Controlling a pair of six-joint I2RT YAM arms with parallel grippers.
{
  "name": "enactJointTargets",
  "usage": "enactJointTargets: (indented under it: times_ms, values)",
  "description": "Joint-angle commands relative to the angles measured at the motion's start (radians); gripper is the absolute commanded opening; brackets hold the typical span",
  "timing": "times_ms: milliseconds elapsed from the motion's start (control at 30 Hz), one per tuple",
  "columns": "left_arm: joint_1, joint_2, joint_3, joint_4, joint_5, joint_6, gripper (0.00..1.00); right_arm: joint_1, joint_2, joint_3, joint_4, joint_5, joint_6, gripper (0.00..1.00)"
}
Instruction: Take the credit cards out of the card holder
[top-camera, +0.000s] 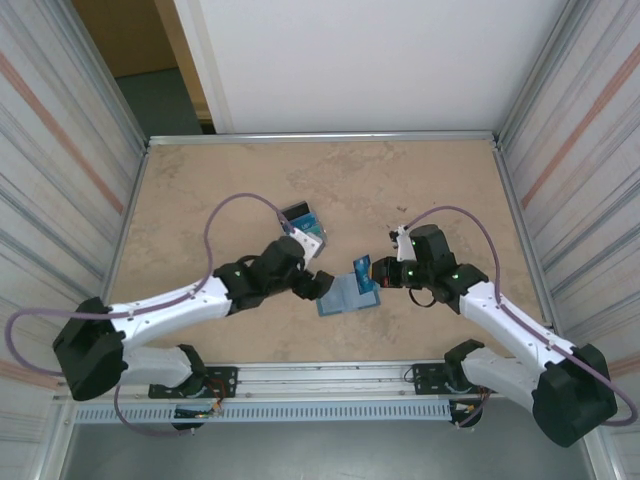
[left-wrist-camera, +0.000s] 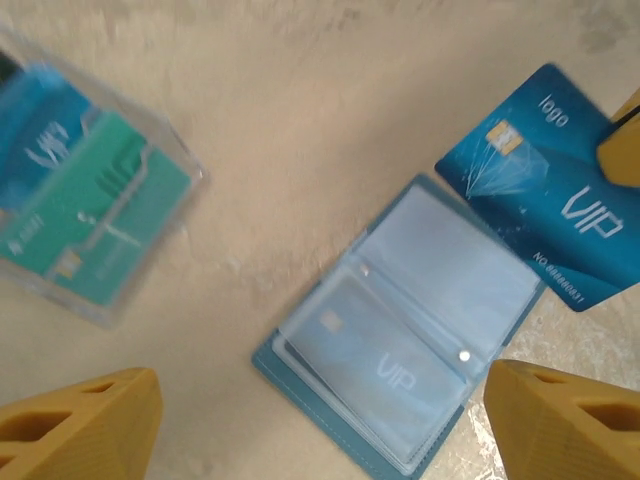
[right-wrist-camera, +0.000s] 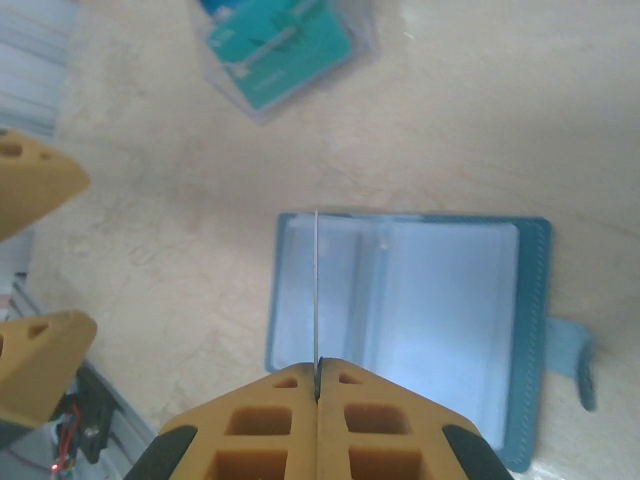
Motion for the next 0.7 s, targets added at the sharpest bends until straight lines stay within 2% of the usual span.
enactJointTargets:
  times_ms: [0, 133, 167, 333, 533, 667]
  values:
    - [0.06, -0.047, 0.036, -0.036, 0.146, 0.235, 0.85, 0.022, -0.042, 0.063, 0.003, -0.068, -0.133, 0.0]
    - [0.15, -0.081, 0.044, -0.007, 0.312, 0.339, 0.82, 0.056, -0.044, 0.125, -0.041, -0.09, -0.228, 0.0]
    - [0.171, -0.086, 0.053, -0.008, 0.358, 0.362, 0.85, 0.068, -0.042, 0.141, -0.055, -0.093, -0.252, 0.0]
    - [0.195, -0.074, 0.116, -0.049, 0.501, 0.491, 0.85, 0.118, -0.032, 0.209, -0.098, -0.106, -0.353, 0.0]
    - [0.196, -0.021, 0.196, -0.131, 0.687, 0.602, 0.72, 0.164, -0.003, 0.29, -0.162, -0.124, -0.435, 0.0]
    - [0.196, 0.004, 0.219, -0.148, 0.737, 0.637, 0.6, 0.192, 0.057, 0.331, -0.198, -0.121, -0.468, 0.0]
